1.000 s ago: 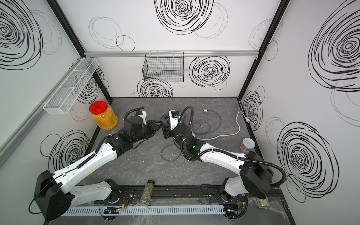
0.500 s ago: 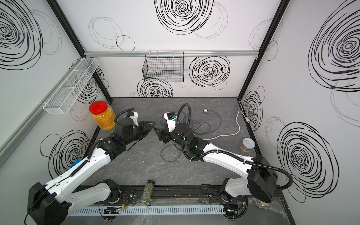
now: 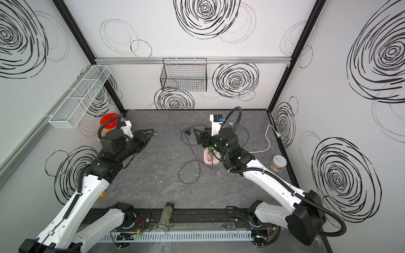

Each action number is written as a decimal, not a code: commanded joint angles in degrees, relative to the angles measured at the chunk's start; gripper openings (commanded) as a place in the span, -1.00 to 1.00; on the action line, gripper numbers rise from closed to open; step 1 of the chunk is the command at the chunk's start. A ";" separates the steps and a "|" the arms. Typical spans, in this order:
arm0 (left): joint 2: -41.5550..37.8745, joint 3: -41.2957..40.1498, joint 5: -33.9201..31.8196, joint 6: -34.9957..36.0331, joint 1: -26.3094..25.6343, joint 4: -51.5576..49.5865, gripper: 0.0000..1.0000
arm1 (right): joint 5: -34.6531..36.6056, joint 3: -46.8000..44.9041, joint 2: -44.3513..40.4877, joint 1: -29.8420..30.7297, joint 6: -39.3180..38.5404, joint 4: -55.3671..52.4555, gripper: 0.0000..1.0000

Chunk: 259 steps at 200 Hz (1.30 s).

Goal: Charge mp3
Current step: Place the MP3 player at the center of the board.

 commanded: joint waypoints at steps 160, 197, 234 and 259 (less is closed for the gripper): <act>13.36 32.97 -9.36 20.35 13.99 -14.62 -0.37 | -8.67 7.97 5.93 -23.73 7.61 -21.19 0.53; 11.11 30.36 -18.86 23.71 17.40 -16.18 -0.37 | -11.89 10.89 9.40 -25.67 5.45 -21.26 0.54; 5.90 20.41 -23.10 24.21 18.85 -16.34 -0.37 | -13.05 11.90 11.09 -25.58 5.34 -20.70 0.55; 3.14 12.34 -21.01 22.61 18.81 -15.72 -0.37 | -12.80 12.85 11.73 -25.18 5.19 -21.16 0.57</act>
